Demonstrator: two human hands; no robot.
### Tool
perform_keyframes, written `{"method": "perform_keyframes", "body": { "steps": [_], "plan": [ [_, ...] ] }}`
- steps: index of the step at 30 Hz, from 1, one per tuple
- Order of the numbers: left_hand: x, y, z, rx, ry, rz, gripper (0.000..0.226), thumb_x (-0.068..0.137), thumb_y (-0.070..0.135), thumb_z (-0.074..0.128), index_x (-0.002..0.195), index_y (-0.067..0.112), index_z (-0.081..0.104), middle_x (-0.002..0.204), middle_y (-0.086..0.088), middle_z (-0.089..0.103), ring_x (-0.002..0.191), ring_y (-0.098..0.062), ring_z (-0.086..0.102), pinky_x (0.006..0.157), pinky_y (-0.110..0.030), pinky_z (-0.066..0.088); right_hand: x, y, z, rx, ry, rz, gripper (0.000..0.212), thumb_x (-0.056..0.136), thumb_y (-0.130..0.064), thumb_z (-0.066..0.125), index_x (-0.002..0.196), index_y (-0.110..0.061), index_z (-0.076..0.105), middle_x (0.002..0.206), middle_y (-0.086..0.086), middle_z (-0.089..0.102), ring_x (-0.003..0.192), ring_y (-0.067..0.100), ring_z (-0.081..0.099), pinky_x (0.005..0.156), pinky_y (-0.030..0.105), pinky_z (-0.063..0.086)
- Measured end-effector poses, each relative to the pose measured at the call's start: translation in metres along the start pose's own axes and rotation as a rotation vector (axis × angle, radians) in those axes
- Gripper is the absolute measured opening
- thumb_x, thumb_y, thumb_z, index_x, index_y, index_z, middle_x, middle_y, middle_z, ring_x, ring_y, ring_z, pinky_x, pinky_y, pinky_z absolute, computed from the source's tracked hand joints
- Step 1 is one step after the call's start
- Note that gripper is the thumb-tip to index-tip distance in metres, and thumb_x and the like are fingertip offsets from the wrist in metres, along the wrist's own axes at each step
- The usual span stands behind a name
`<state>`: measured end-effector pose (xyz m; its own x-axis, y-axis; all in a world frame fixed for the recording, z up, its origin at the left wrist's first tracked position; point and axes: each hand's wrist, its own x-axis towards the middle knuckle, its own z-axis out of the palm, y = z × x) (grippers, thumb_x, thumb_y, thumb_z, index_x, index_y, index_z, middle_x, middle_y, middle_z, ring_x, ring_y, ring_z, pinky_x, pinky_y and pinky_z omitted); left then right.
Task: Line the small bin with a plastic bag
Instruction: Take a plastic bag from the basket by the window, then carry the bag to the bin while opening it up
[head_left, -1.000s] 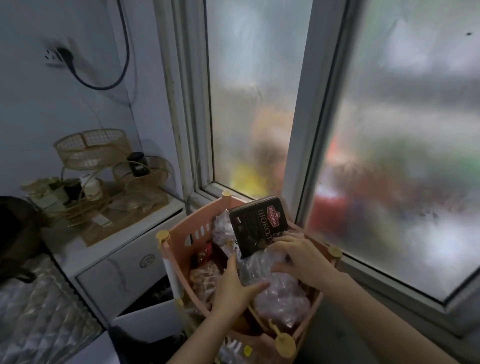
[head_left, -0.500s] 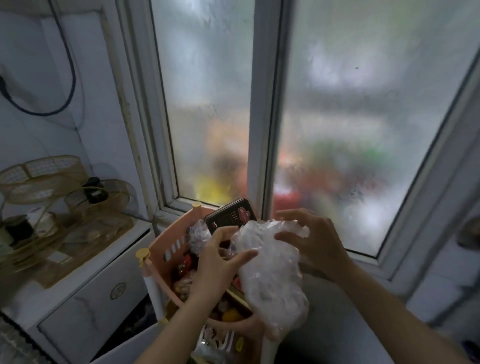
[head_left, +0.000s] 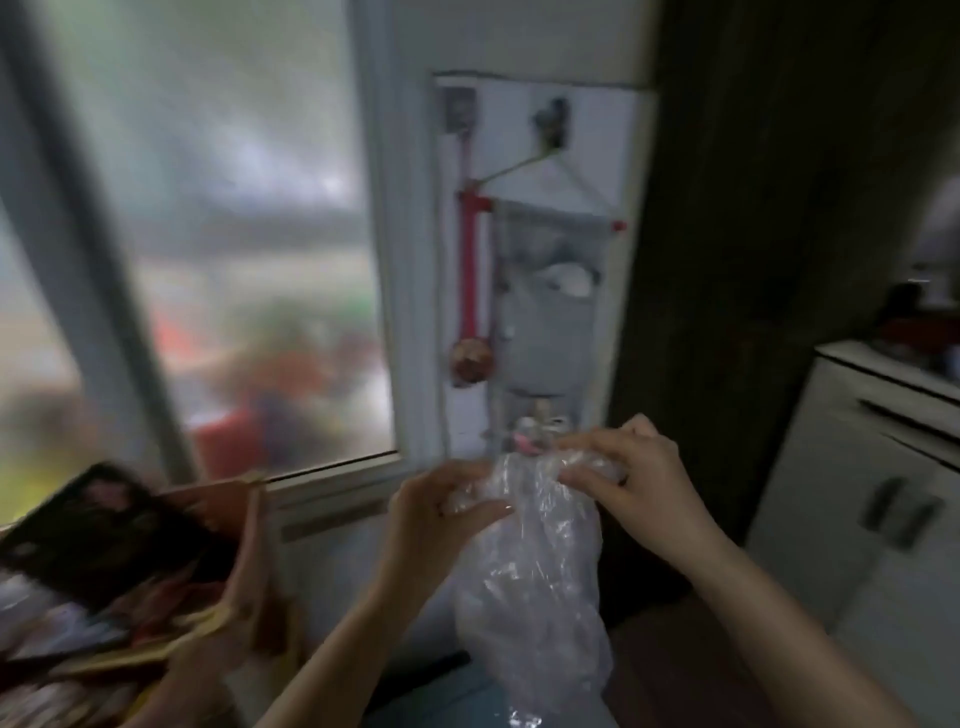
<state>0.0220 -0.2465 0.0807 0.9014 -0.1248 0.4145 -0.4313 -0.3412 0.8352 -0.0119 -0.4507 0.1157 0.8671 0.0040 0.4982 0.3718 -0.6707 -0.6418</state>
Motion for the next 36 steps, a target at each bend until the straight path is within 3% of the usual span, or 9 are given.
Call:
{"method": "perform_keyframes", "body": {
  "steps": [5,8,11,16,20,22,27,32,36],
  "plan": [
    [-0.008,0.058,0.137,-0.090,-0.287,0.092,0.023,0.063,0.025,0.083,0.067,0.040,0.066,0.071,0.021,0.070,0.066,0.004,0.064,0.060,-0.006,0.043,-0.088,0.061,-0.137,-0.079,0.249,0.176,0.010,0.076,-0.031,0.072,0.082,-0.039,0.073,0.078,-0.026,0.066,0.086,0.003,0.046,0.079,0.018,0.037],
    [-0.024,0.095,0.222,-0.144,-0.494,0.140,0.015,0.071,0.030,0.076,0.073,0.041,0.066,0.081,0.021,0.070,0.072,0.001,0.065,0.060,-0.012,0.047,-0.149,0.091,-0.224,-0.142,0.407,0.289,0.007,0.075,-0.028,0.073,0.082,-0.029,0.075,0.083,-0.016,0.072,0.088,0.007,0.057,0.077,0.020,0.041],
    [-0.045,0.138,0.312,-0.230,-0.684,0.167,0.009,0.074,0.038,0.071,0.081,0.041,0.066,0.085,0.015,0.071,0.076,-0.006,0.066,0.061,-0.013,0.049,-0.208,0.117,-0.303,-0.194,0.527,0.377,0.009,0.073,-0.021,0.076,0.075,-0.029,0.073,0.075,-0.017,0.072,0.078,-0.003,0.062,0.070,0.009,0.040],
    [-0.096,0.231,0.456,-0.432,-0.911,0.183,0.064,0.058,0.063,0.064,0.117,0.037,0.058,0.124,0.022,0.053,0.115,0.007,0.047,0.098,-0.018,0.037,-0.284,0.161,-0.412,-0.268,0.629,0.495,0.009,0.070,-0.024,0.079,0.076,-0.024,0.071,0.076,-0.011,0.072,0.076,0.000,0.063,0.067,0.009,0.043],
    [-0.137,0.304,0.551,-0.495,-1.088,0.290,0.086,0.044,0.068,0.077,0.123,0.043,0.053,0.123,0.030,0.052,0.114,0.019,0.044,0.088,-0.002,0.036,-0.332,0.189,-0.479,-0.334,0.683,0.535,0.013,0.071,-0.027,0.078,0.080,-0.024,0.070,0.077,-0.008,0.072,0.074,0.006,0.064,0.068,0.016,0.049],
    [-0.158,0.334,0.593,-0.440,-1.141,0.355,0.086,0.037,0.069,0.078,0.117,0.046,0.055,0.105,0.031,0.061,0.103,0.020,0.050,0.079,-0.003,0.038,-0.353,0.200,-0.508,-0.345,0.732,0.542,0.014,0.071,-0.028,0.078,0.080,-0.024,0.069,0.078,-0.009,0.071,0.074,0.007,0.064,0.065,0.015,0.048],
    [-0.198,0.386,0.698,-0.489,-1.330,0.394,0.024,0.058,0.044,0.079,0.070,0.025,0.070,0.064,0.009,0.068,0.064,-0.004,0.059,0.067,-0.029,0.045,-0.410,0.223,-0.579,-0.431,0.923,0.610,0.015,0.069,-0.024,0.079,0.079,-0.023,0.069,0.074,-0.007,0.071,0.073,0.004,0.064,0.065,0.012,0.048],
    [-0.226,0.435,0.799,-0.534,-1.458,0.392,0.020,0.070,0.023,0.079,0.057,0.024,0.064,0.070,-0.004,0.072,0.068,-0.012,0.065,0.070,-0.031,0.049,-0.475,0.251,-0.640,-0.526,1.165,0.732,0.030,0.067,-0.043,0.077,0.095,-0.040,0.065,0.095,-0.021,0.067,0.092,-0.006,0.059,0.068,0.010,0.050],
    [-0.242,0.481,0.884,-0.614,-1.529,0.369,0.032,0.069,0.019,0.079,0.049,0.028,0.056,0.070,0.002,0.073,0.068,-0.006,0.067,0.064,-0.017,0.050,-0.514,0.284,-0.684,-0.536,1.298,0.857,0.074,0.054,-0.066,0.069,0.122,-0.049,0.046,0.120,-0.029,0.049,0.107,-0.010,0.049,0.085,0.015,0.040]
  ]
}}
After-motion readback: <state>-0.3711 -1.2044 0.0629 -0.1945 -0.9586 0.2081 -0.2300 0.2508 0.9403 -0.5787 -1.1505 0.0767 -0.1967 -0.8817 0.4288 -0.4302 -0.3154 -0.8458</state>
